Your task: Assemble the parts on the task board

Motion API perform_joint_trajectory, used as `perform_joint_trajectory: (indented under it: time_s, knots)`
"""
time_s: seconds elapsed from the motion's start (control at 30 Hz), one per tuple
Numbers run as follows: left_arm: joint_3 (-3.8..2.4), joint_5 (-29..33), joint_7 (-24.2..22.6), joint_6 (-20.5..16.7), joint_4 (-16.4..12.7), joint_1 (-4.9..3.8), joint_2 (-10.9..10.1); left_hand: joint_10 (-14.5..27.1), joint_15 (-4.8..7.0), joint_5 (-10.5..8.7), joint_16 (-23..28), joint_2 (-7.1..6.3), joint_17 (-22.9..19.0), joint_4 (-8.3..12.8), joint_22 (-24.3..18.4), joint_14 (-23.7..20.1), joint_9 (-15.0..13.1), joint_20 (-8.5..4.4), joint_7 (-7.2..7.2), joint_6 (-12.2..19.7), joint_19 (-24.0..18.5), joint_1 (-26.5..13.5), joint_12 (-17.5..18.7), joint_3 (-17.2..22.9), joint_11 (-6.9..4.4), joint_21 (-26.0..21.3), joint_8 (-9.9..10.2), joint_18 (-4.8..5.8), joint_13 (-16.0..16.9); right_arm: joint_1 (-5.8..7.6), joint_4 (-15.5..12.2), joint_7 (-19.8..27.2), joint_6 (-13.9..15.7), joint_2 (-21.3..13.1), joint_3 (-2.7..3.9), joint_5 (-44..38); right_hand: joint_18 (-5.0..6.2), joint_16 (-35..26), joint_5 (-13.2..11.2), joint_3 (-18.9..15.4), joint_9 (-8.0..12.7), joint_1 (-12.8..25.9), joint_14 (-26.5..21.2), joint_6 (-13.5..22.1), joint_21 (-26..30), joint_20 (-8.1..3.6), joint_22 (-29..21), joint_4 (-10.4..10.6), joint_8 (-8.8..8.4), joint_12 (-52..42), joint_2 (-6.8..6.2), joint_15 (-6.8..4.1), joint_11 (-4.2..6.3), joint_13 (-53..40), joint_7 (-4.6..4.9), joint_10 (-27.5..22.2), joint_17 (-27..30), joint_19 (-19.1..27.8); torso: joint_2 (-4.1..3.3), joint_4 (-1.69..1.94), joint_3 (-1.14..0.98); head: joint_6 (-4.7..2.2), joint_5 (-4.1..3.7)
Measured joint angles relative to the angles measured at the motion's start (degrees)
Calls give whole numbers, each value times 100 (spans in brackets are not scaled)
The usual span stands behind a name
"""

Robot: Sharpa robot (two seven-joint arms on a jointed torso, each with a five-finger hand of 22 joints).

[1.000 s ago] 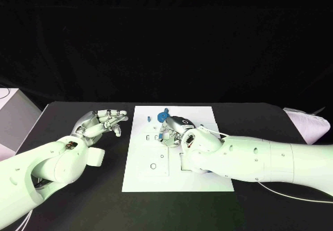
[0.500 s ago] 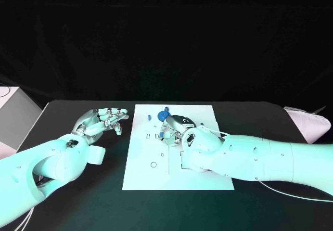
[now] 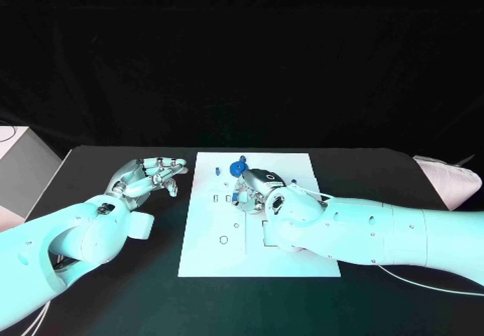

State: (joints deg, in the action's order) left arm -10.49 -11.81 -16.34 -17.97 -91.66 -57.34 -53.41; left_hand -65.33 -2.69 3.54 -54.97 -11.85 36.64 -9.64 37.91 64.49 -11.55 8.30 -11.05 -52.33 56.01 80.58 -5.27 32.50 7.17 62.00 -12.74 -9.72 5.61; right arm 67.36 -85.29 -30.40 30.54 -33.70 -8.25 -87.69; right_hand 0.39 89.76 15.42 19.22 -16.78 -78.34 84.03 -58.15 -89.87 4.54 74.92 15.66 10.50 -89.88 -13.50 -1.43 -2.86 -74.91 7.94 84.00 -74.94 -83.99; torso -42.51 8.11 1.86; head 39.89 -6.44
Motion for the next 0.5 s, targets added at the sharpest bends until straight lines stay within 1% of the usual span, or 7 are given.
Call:
perform_joint_trajectory:
  time_s: [0.17,0.3,0.37,0.4,0.43,0.47,0.5]
  knots:
    - [0,0,2,0,0,0,-1,0,0,0,0,0,-3,0,4,0,0,0,0,0,0,0,0,0,0,0,0,0,0,0,0,6,-2,-1,-1,0,0,0,-24,-32,8,0,-1,44,0,0,0,0,0,0,0,41,-9,0,3,-9,0,0,-2,1,0,9,0]
    - [0,0,3,0,2,0,-2,0,0,0,0,0,-6,0,11,0,-2,0,0,0,0,0,0,0,0,0,0,0,0,-1,0,9,-4,-2,-3,0,0,0,-50,-78,14,0,-1,59,0,0,-1,17,-22,0,-3,41,-9,0,18,-9,0,0,-2,1,-1,14,0]
    - [0,0,4,0,3,0,-1,0,0,0,0,0,-7,0,11,0,-5,0,0,0,0,0,0,0,0,0,0,0,0,-1,0,12,-3,-3,-3,0,0,0,-95,-130,27,12,-1,117,0,42,-1,31,-46,0,-49,41,-31,0,31,12,1,-1,-2,1,0,15,1]
    - [0,0,4,0,3,0,-1,0,0,0,0,0,-6,0,11,0,-5,0,0,0,0,0,0,0,0,0,0,0,0,-1,0,13,-2,-4,-3,0,1,0,-142,-176,34,12,-2,156,0,42,-1,42,-67,0,-49,42,-51,0,36,8,1,-1,-2,1,-1,15,3]
    - [0,0,4,0,3,0,-1,0,0,0,0,0,-6,0,11,0,-4,0,0,0,0,0,0,0,0,0,0,0,-1,-1,-2,14,1,-6,-3,0,1,0,-256,-259,38,12,-8,169,0,42,-1,54,-67,0,-49,74,-59,0,47,0,0,-1,-2,1,-2,15,3]
    - [0,0,4,0,4,0,-1,0,0,0,0,0,-6,0,11,0,-5,0,0,0,0,0,0,0,0,0,0,0,-1,-1,-5,16,4,-8,-3,1,1,0,-421,-345,38,17,-1,169,0,42,-1,69,-67,0,-44,81,-60,0,47,0,1,-1,-2,1,-2,15,3]
    - [0,0,4,0,4,0,0,0,0,0,0,0,-6,0,11,0,-5,0,0,0,0,0,0,0,0,0,0,0,-1,-2,-10,19,9,-10,-4,1,1,0,-652,-463,38,76,-1,169,0,42,-1,81,-67,0,-37,82,-60,1,47,0,1,-1,-2,1,-2,15,3]
